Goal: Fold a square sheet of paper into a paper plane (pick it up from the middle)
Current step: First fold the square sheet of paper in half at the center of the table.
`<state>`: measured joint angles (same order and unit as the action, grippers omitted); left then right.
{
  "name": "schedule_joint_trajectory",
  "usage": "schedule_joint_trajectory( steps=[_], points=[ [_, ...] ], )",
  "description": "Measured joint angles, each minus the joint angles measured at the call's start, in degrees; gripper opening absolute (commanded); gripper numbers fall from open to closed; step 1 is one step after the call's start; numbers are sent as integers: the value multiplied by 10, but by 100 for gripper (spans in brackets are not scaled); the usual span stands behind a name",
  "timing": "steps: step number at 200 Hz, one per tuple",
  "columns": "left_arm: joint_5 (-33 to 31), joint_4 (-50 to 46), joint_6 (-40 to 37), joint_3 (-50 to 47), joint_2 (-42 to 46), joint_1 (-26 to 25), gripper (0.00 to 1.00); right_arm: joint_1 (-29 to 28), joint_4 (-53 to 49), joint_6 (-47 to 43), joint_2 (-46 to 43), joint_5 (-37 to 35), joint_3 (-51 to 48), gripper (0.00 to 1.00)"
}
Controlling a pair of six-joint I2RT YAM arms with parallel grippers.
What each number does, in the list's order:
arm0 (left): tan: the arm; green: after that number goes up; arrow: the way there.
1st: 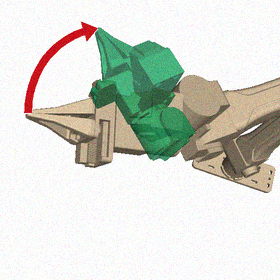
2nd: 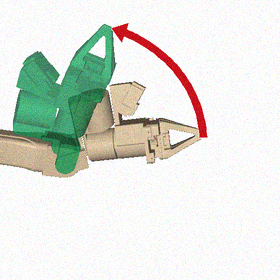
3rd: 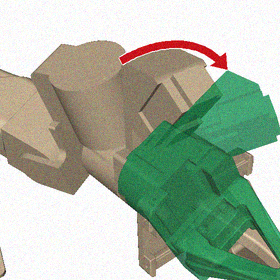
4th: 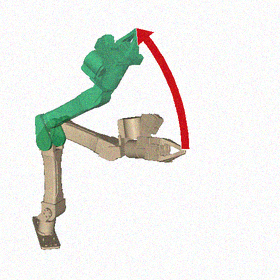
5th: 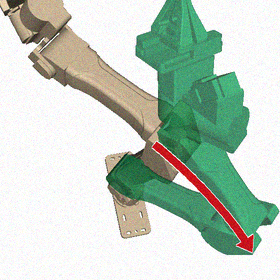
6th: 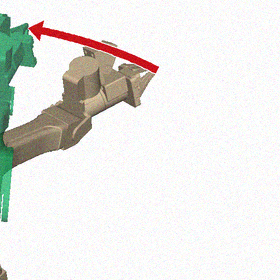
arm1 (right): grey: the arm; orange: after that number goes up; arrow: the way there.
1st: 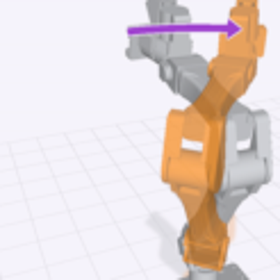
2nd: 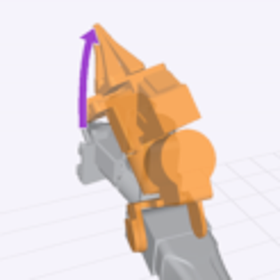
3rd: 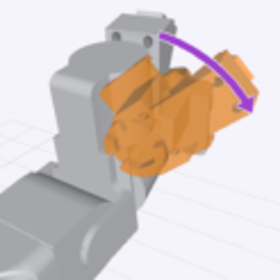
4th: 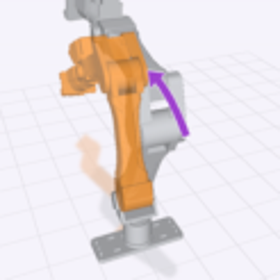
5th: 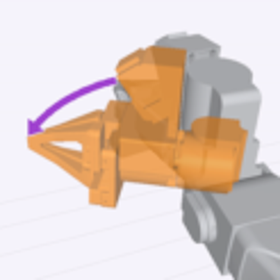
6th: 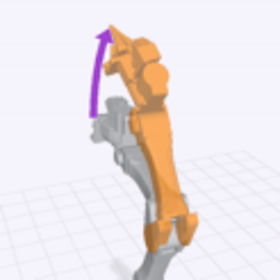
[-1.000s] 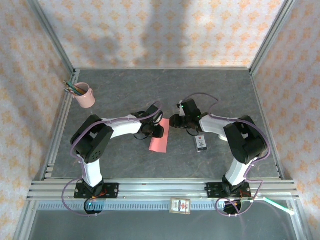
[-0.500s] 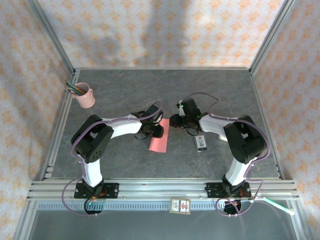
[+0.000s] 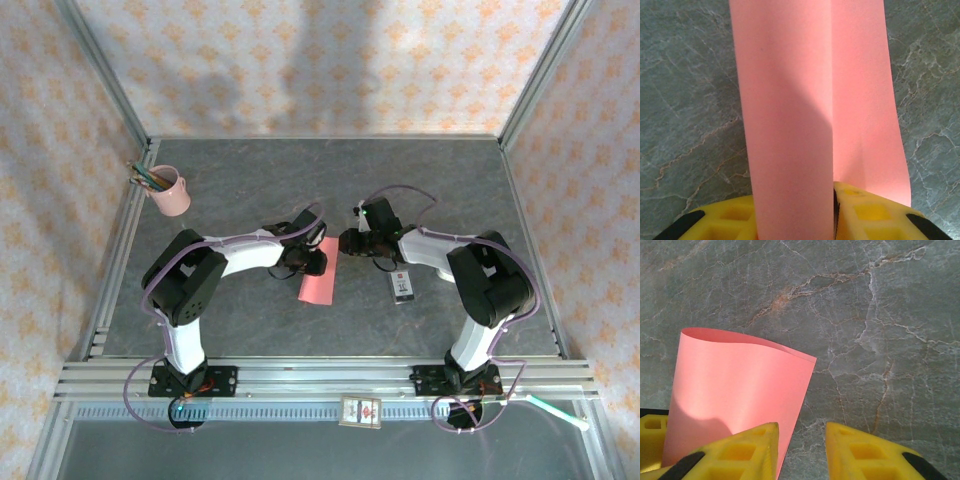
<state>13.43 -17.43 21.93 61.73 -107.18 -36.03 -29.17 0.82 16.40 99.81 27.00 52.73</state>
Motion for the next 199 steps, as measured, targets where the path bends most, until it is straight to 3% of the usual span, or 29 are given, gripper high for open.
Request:
schedule_joint_trajectory(
  steps=[199],
  points=[
    [-4, 3, 0, -4, 6, 0, 32, 0, 0, 0, 0, 0, 0, 30]
  ],
)
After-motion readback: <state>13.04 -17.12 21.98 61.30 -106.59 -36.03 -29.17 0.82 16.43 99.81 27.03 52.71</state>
